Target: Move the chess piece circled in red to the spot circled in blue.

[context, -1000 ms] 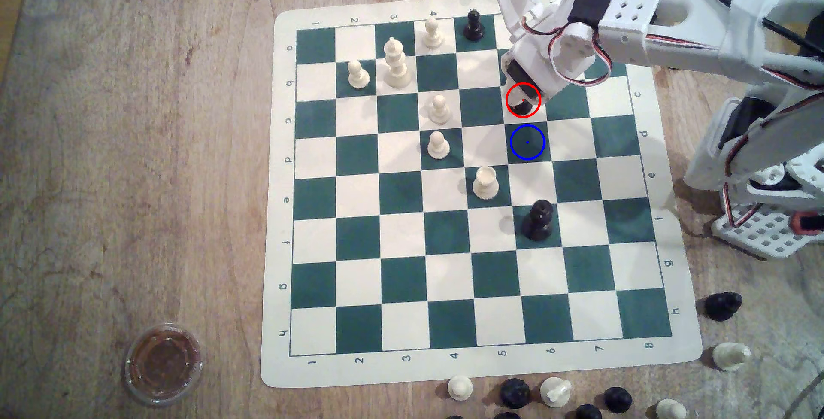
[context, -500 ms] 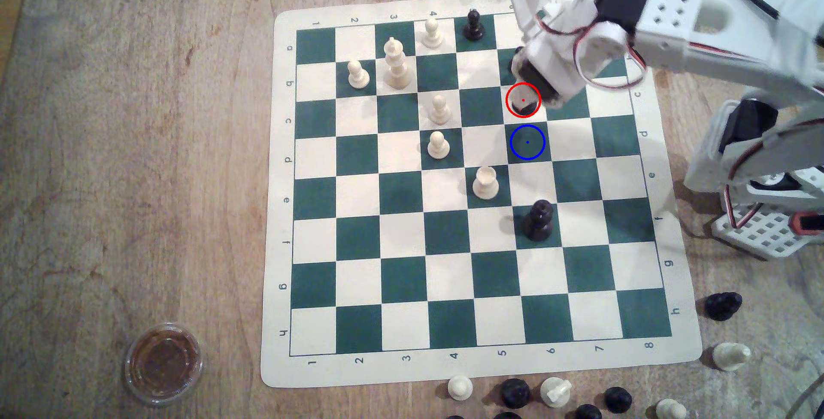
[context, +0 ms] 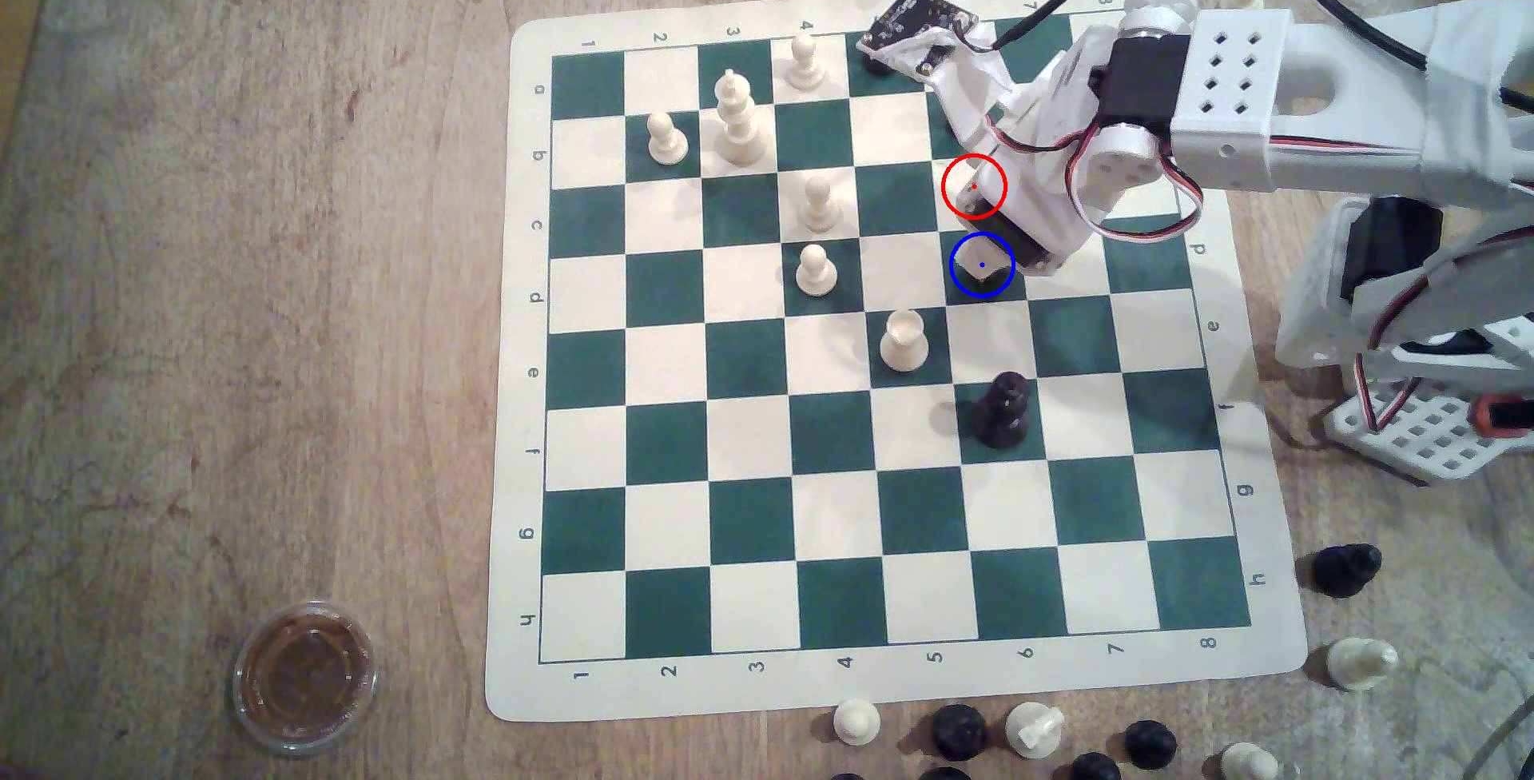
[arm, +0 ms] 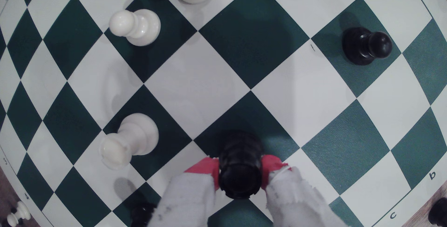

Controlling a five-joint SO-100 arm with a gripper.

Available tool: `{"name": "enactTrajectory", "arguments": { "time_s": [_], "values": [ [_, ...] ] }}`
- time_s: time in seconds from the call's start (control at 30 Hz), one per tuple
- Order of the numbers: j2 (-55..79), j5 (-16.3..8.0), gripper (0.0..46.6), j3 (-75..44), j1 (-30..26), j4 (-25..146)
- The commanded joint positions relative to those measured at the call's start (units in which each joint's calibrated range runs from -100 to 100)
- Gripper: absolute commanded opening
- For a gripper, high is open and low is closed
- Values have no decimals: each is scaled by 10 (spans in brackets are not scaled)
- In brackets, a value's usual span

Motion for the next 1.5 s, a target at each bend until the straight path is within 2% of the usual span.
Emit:
{"name": "enactTrajectory", "arguments": {
  "time_s": [0.0,0.23,0.3,0.5,0.63,0.87,1.0,1.07,1.1,1.17,1.2,1.27,1.33,1.43,1.47],
  "values": [
    [11,5,46,-10,2,-14],
    [35,9,57,-11,2,-19],
    [35,9,163,-11,7,-20],
    [12,7,226,-17,20,-26],
    [-52,9,268,-20,31,-26],
    [-167,15,295,-41,35,26],
    [-284,39,283,14,10,41],
    [-337,51,247,38,-13,38],
    [-373,49,201,59,-21,30],
    [-413,55,171,93,-11,12],
    [-435,53,82,114,-2,-9],
    [-468,63,75,143,10,-31],
    [-512,85,46,190,18,-91],
    [-544,85,11,245,29,-188],
    [-574,85,3,299,41,-280]
  ]
}}
